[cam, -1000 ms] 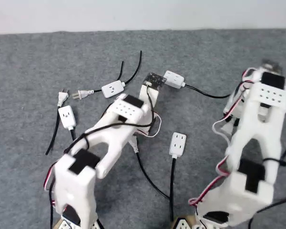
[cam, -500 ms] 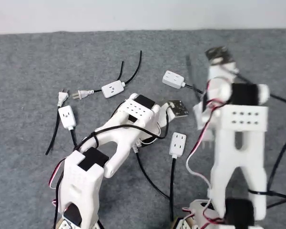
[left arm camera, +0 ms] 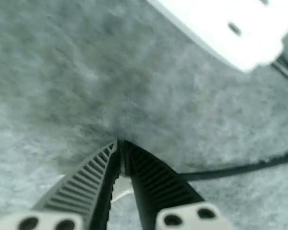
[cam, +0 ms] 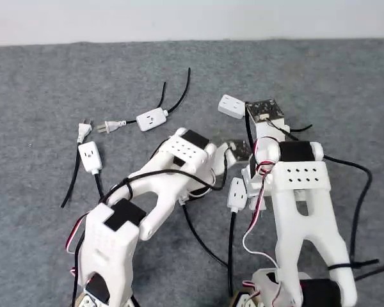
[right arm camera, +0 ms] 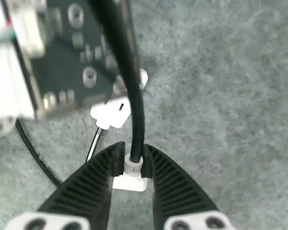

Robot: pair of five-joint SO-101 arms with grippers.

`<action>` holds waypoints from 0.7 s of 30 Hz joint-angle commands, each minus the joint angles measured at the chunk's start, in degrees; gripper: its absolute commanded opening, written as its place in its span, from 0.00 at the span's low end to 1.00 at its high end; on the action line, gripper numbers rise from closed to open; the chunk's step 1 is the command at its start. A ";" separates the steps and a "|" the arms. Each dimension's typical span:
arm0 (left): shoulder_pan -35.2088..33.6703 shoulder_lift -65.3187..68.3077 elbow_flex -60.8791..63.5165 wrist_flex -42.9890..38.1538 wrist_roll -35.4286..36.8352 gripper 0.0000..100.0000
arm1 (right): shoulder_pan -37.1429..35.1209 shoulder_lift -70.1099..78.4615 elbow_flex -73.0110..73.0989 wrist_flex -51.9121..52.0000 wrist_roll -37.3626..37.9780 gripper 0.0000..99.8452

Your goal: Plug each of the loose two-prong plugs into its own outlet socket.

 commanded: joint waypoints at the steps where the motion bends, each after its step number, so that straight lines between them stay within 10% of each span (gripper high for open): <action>1: 2.99 -9.41 9.19 -5.63 -2.90 0.01 | -0.57 -2.24 -0.70 -1.19 -0.70 0.01; 8: 8.44 -25.05 28.70 -15.21 -6.24 0.01 | -0.84 -2.33 -0.70 -2.07 -2.73 0.01; 21: 3.78 -24.97 26.07 -16.00 0.44 0.01 | -4.88 -2.95 0.62 -5.49 -6.33 0.01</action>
